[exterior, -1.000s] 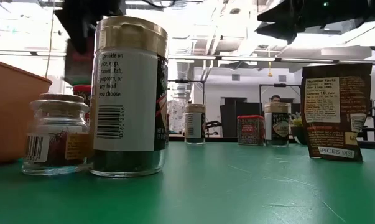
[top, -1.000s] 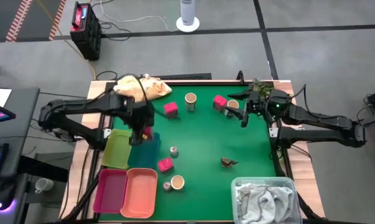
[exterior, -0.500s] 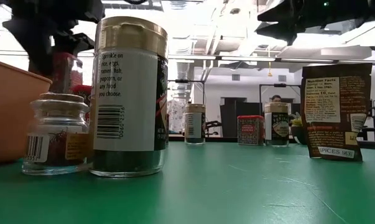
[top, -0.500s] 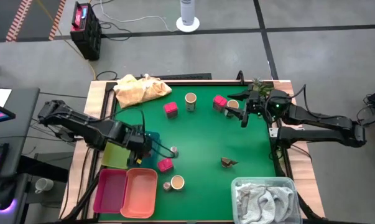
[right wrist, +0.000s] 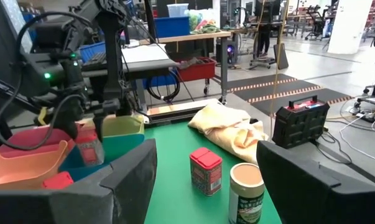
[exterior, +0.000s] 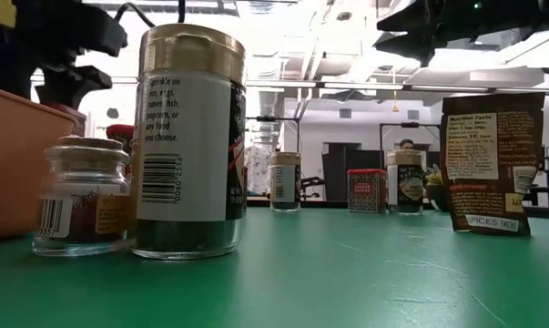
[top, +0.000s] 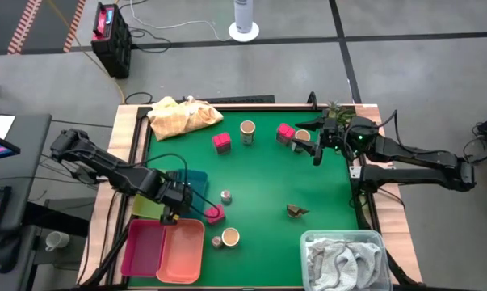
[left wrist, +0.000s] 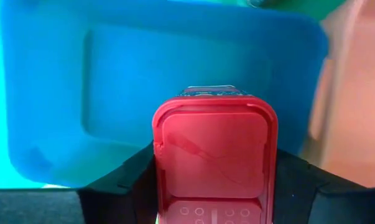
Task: Sort spices by type
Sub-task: Put the red seasoning can into the blue bin
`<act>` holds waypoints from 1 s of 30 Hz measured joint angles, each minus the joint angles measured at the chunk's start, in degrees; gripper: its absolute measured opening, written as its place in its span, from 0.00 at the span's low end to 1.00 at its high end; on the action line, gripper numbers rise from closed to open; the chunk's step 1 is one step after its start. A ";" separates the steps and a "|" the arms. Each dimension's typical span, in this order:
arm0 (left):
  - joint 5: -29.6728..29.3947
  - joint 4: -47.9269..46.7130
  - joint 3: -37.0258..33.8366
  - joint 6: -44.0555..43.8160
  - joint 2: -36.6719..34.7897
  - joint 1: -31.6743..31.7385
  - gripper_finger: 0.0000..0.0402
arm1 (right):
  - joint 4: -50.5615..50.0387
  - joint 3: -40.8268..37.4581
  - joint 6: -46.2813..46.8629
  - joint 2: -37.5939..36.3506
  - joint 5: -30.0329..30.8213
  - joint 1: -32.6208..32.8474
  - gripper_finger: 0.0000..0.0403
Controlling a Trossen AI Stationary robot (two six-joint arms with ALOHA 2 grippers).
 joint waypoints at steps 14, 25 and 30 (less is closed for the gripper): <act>-0.36 -1.05 4.23 -3.18 0.00 0.60 0.70 | -0.03 0.00 0.00 0.00 -0.01 0.00 0.75; -0.15 11.70 11.00 -8.76 5.02 3.46 0.71 | -0.22 0.00 0.00 0.00 -0.01 -0.02 0.75; 0.28 11.05 16.76 -11.03 11.77 3.82 0.71 | -0.24 -0.02 0.00 0.00 -0.01 -0.13 0.75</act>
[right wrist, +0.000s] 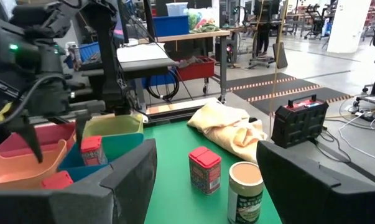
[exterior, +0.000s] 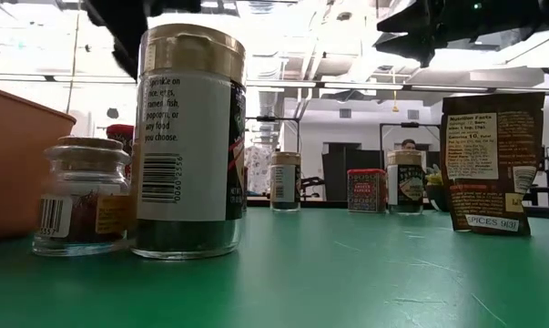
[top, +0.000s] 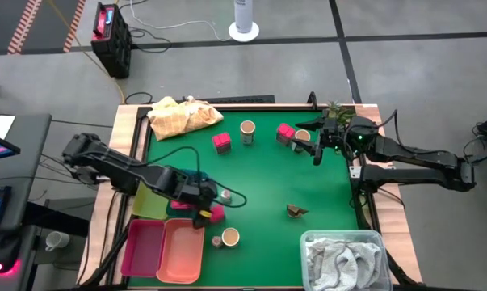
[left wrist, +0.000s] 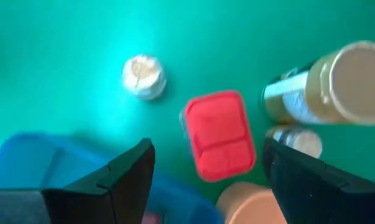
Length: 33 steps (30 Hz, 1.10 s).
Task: Sort spices by type
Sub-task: Put the red seasoning can into the blue bin
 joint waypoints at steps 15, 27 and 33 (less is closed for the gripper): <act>-0.88 -10.83 14.12 -2.86 16.19 -2.03 0.71 | -0.43 0.00 0.00 0.00 0.01 0.13 0.75; -2.56 -10.29 11.79 -6.18 16.31 -1.97 0.71 | 0.46 0.00 -0.04 0.00 0.00 2.39 0.75; -2.58 -8.89 11.15 -6.11 16.29 -1.95 0.71 | 0.48 0.00 -0.07 0.00 0.00 2.38 0.75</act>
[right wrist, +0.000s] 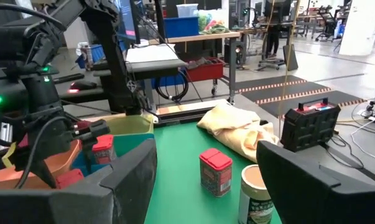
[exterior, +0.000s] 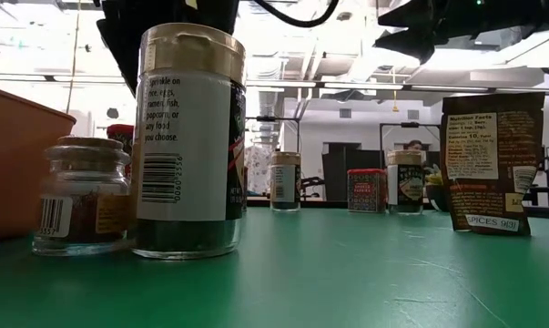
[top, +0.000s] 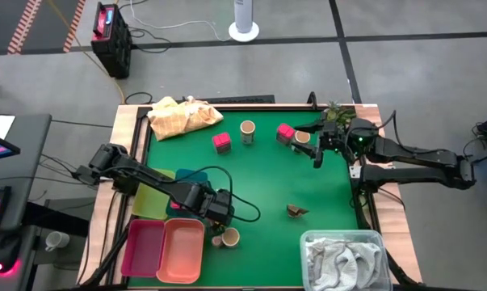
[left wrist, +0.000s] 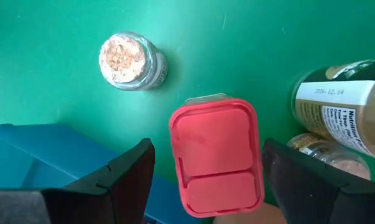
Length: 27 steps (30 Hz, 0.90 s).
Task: Sort spices by type
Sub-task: Put the red seasoning can into the blue bin
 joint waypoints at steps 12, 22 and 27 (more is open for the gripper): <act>2.37 -0.12 0.37 -0.25 -0.42 0.76 0.71 | -0.01 0.00 -0.15 0.00 0.02 -0.02 0.75; 3.39 -1.24 0.48 -0.39 -0.55 0.79 0.72 | -0.02 0.00 0.07 0.00 0.00 -0.02 0.75; 3.41 -1.14 0.50 -0.84 -0.55 0.79 0.81 | -0.02 0.00 0.07 0.00 0.02 -0.02 0.75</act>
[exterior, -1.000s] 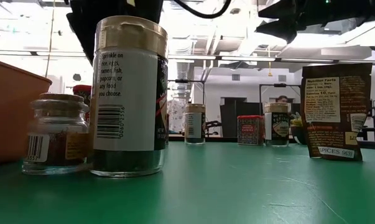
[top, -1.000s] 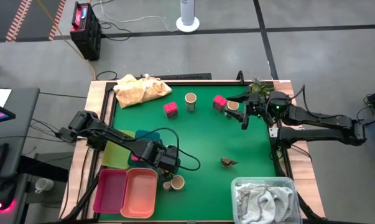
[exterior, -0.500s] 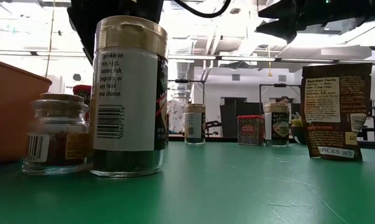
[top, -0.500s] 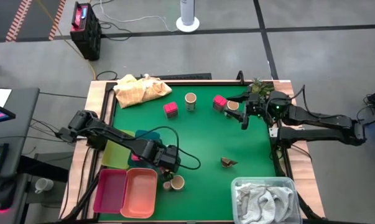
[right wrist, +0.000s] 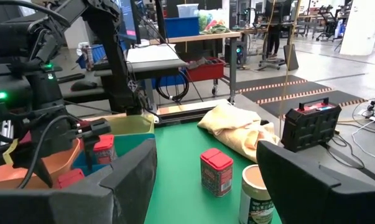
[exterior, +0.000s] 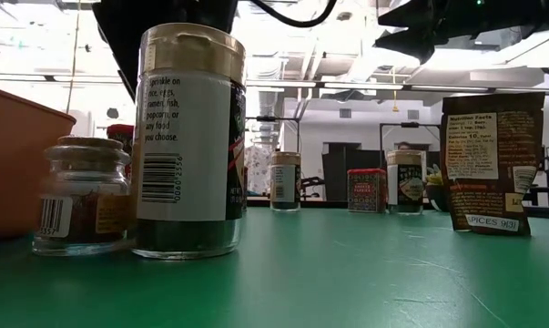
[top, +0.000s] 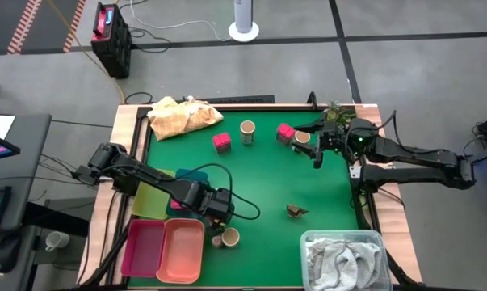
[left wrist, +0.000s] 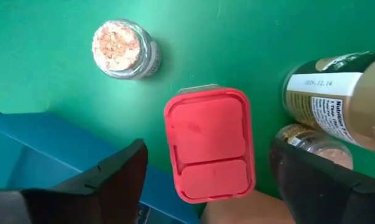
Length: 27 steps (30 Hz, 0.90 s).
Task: Sort spices by type
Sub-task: Put the red seasoning can into the blue bin
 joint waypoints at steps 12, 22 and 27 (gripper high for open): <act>-0.44 0.99 -1.37 -0.99 0.57 0.04 0.92 | 0.01 0.00 -0.22 0.00 -0.02 0.00 0.75; -0.50 1.75 -4.50 -1.55 0.67 0.48 0.89 | 0.00 0.00 -0.20 -0.01 0.01 0.01 0.75; -0.48 2.35 -4.48 1.09 0.63 0.48 0.78 | 0.00 0.00 -0.20 -0.01 -0.02 0.00 0.75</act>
